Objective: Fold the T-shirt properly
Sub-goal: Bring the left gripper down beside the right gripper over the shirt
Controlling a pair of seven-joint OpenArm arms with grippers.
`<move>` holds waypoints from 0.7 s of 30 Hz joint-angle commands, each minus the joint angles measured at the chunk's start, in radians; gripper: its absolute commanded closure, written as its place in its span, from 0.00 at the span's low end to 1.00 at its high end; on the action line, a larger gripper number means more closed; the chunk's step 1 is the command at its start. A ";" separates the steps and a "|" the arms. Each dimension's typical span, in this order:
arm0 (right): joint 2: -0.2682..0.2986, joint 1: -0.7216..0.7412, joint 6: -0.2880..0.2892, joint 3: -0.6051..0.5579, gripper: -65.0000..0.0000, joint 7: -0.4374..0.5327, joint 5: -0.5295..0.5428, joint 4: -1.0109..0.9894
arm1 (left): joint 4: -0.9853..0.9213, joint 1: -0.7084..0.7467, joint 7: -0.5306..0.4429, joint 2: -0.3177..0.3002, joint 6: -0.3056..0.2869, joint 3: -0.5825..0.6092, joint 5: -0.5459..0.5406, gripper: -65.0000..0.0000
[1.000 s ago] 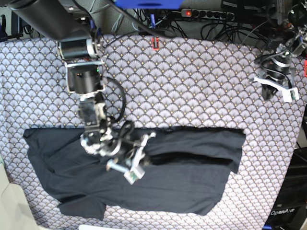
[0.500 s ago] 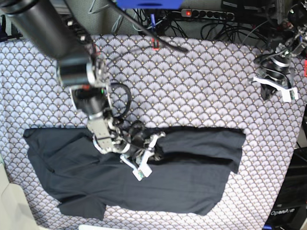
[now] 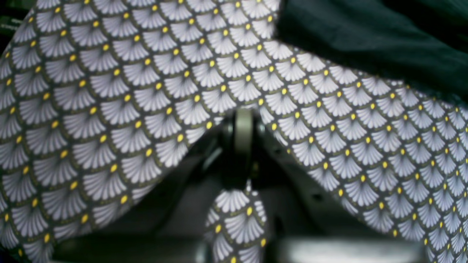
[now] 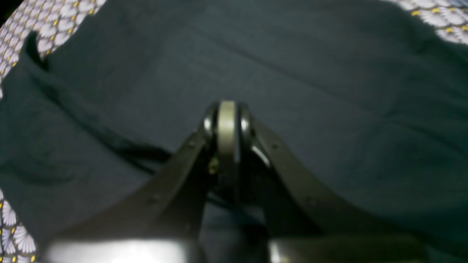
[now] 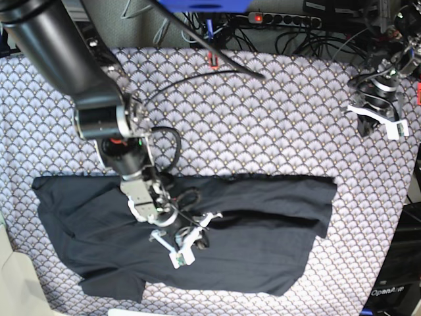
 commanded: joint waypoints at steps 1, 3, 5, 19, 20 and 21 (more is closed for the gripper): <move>0.006 0.017 0.018 -0.001 0.97 0.022 0.009 0.044 | 0.014 -0.005 -0.024 -0.022 -0.002 -0.014 0.003 1.00; 0.018 -0.027 0.061 -0.001 0.97 0.002 0.009 0.109 | 0.014 -0.006 -0.024 -0.022 -0.002 -0.015 0.003 1.00; 0.020 -0.075 0.084 -0.001 0.97 -0.043 0.009 0.201 | 0.014 -0.008 -0.024 -0.022 -0.002 -0.015 0.003 1.00; 0.041 -0.431 0.204 -0.003 0.97 -0.410 0.009 0.911 | 0.106 -0.321 0.105 0.016 -0.004 0.017 0.059 1.00; 0.048 -0.454 0.204 -0.003 0.97 -0.439 0.009 0.957 | 0.099 -0.385 0.177 0.047 -0.004 0.031 0.077 1.00; 0.049 -0.475 0.204 -0.003 0.97 -0.465 0.009 1.002 | 0.091 -0.454 0.269 0.090 -0.004 0.046 0.102 1.00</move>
